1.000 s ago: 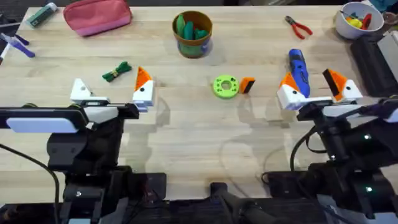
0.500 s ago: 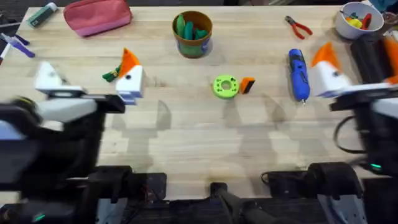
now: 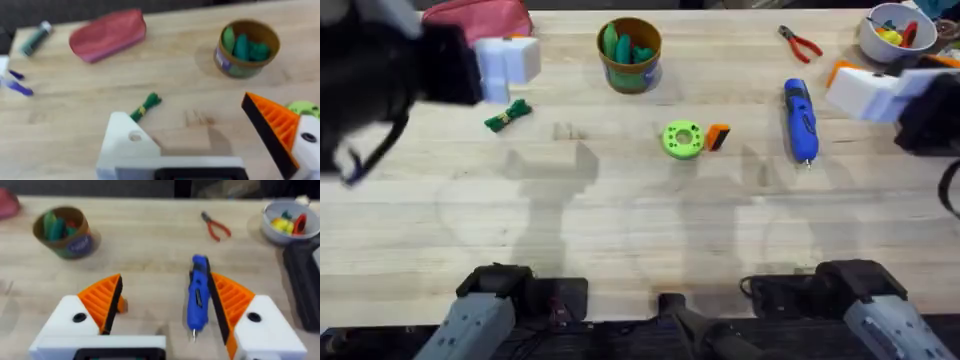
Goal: Pick up the gripper from the table and insert it into the empty holder that is missing its gripper. Then pick up a screw, insert it into the mounting hole, and use the screwdriver to tighten it. Finally, clean up the table by picking up the vegetable and placing it into the bucket.
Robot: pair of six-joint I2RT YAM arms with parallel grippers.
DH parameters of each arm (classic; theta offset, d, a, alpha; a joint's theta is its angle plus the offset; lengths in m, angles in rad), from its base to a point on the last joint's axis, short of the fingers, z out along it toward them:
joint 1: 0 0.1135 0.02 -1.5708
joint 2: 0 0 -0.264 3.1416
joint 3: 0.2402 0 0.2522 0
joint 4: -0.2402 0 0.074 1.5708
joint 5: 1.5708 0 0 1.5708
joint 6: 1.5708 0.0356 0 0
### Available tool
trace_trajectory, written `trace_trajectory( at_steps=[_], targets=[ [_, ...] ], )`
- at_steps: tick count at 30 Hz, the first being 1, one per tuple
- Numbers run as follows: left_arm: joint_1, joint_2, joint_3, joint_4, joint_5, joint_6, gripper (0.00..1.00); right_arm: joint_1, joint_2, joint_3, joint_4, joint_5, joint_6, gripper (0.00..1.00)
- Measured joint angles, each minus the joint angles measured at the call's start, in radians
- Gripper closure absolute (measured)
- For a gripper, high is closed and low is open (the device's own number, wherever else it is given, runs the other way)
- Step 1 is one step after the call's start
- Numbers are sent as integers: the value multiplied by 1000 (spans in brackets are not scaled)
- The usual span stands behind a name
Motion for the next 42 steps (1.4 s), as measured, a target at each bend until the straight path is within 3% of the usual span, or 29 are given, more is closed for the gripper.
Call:
trace_trajectory(
  at_steps=[5, 11, 19, 27, 32, 42],
  targets=[
    [0, 211, 114, -86, 0, 0, 15, 0, 182, 100, -133, 0, 0, 8],
    [0, 356, 161, -126, 5, 0, 15, 0, 318, 149, -214, 0, 0, 7],
    [0, 415, 163, -148, 11, 0, 16, 0, 344, 150, -217, 0, 5, 8],
    [0, 419, 163, -115, 69, 11, 15, 0, 344, 150, -217, 0, 8, 8],
    [26, 420, 165, -89, 87, 155, 15, 0, 345, 150, -217, -1, 8, 8],
    [196, 541, 291, -115, 127, 557, 17, 0, 344, 150, -215, -1, 8, 8]
  ],
)
